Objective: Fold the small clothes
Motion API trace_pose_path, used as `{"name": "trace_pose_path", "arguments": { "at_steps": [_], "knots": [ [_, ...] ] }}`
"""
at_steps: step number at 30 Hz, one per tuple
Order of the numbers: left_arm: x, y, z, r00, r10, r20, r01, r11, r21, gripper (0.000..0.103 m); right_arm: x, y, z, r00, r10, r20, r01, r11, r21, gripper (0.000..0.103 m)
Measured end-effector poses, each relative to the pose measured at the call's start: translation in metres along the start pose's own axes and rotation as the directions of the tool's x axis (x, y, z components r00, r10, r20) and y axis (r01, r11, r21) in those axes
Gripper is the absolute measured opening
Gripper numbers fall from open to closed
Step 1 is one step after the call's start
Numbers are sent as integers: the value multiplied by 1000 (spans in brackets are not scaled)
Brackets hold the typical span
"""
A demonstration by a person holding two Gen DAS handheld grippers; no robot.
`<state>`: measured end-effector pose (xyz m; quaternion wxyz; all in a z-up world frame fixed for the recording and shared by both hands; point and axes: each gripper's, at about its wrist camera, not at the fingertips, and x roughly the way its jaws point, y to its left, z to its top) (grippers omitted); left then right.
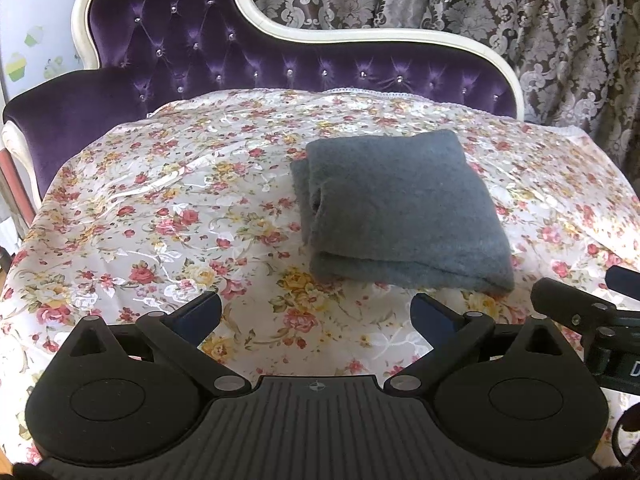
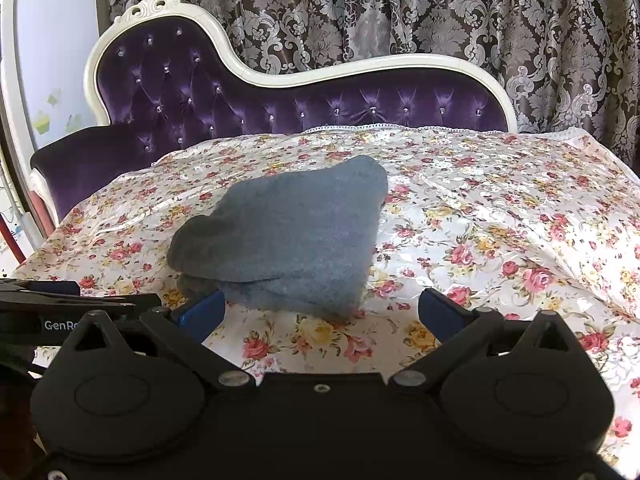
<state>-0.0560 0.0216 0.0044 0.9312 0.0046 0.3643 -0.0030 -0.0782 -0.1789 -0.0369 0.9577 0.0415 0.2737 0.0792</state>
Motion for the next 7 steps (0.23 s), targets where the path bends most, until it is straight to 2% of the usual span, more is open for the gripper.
{"name": "trace_pose_path", "arguments": {
  "at_steps": [7],
  "knots": [
    [6,-1,0,1000,1,-15,0,1000,8,102,5,-1,-1,1000,3,-16,-3,1000,6,103]
  ]
}}
